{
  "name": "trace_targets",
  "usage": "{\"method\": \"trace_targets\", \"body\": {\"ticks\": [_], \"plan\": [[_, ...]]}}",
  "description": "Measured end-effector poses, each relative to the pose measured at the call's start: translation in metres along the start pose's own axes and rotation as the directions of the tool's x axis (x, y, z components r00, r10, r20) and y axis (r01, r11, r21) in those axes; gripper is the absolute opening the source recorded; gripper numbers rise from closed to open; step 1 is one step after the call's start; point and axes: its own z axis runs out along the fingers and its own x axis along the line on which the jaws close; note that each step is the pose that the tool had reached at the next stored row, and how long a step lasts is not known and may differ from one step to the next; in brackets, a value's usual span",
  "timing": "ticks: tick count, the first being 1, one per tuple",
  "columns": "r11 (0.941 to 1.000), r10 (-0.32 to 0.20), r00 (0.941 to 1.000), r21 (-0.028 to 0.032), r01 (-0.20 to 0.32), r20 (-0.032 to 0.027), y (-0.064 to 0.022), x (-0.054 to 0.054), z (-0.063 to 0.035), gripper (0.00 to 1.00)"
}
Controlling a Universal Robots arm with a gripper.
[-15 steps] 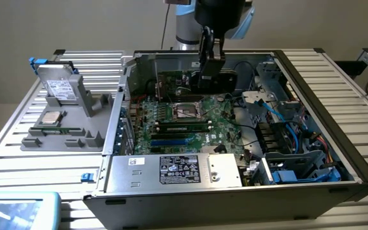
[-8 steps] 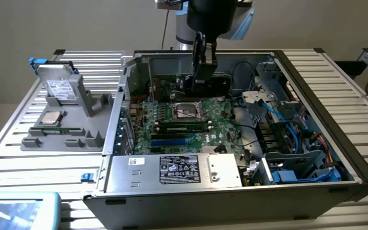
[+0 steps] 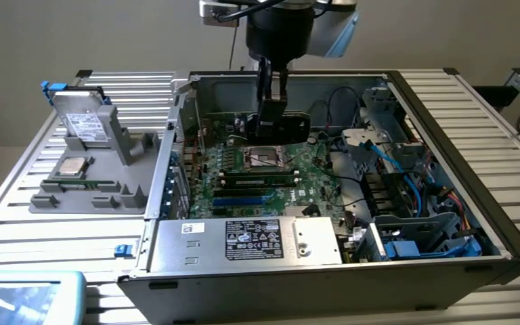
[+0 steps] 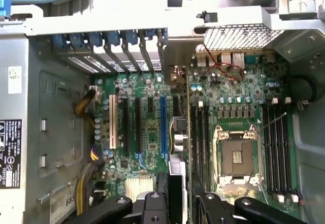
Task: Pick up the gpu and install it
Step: 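Insert the gpu into the slot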
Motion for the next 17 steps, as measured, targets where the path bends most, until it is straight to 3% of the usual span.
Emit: {"method": "trace_targets", "body": {"ticks": [2, 11, 17], "plan": [[1.0000, 0.000, 1.0000, -0.0031, 0.000, -0.0001, 0.0001, 0.001, 0.0035, 0.29], [1.0000, -0.003, 1.0000, -0.0039, 0.003, -0.0006, -0.0010, 0.010, 0.0200, 0.29], [0.9999, -0.007, 1.0000, -0.0117, 0.007, -0.0007, -0.0023, 0.023, 0.0315, 0.29]]}}
